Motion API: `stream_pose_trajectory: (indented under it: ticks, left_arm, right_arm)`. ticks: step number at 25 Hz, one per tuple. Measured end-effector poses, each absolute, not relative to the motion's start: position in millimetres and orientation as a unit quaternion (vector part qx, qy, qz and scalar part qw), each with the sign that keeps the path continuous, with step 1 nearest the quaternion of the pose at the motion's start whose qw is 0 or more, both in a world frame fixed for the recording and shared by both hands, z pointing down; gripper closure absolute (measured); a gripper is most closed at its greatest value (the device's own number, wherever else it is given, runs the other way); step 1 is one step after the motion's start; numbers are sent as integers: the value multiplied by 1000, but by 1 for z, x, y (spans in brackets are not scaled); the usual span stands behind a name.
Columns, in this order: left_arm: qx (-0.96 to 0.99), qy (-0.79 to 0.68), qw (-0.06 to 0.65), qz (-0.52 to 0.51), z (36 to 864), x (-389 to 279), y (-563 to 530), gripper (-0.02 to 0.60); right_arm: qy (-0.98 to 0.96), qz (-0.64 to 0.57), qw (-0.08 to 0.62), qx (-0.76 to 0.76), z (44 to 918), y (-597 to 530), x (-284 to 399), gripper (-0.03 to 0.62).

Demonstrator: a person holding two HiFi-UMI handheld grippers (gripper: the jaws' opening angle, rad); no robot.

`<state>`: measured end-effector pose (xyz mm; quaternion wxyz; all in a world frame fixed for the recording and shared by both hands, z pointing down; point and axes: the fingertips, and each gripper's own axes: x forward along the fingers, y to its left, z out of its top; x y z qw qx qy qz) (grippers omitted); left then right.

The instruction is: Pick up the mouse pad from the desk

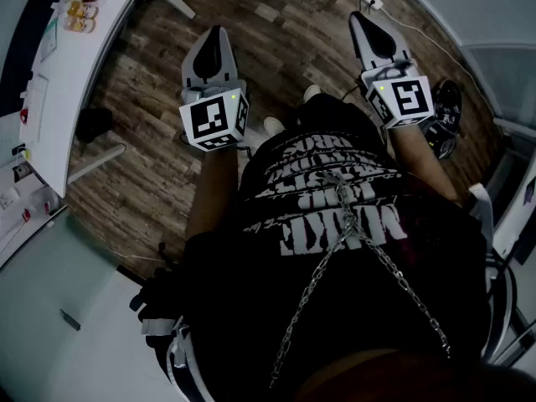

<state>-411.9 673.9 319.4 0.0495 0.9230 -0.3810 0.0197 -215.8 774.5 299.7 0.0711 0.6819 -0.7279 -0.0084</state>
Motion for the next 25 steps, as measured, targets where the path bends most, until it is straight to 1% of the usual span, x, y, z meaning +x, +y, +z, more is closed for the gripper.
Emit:
stream_pose_trajectory:
  ticks: [4, 9, 19, 25]
  left_arm:
    - [924, -379, 56, 19, 324, -411, 674, 575]
    - [927, -371, 54, 24, 327, -389, 667, 575]
    - [924, -374, 59, 47, 338, -332, 626, 575]
    - [917, -392, 59, 43, 332, -299, 591, 575]
  right_arm:
    - [-722, -6, 69, 689, 303, 777, -212, 594]
    - [-716, 5, 62, 695, 307, 769, -188, 593]
    - [-715, 32, 55, 696, 318, 728, -120, 593]
    - [-718, 30, 51, 694, 317, 696, -72, 592]
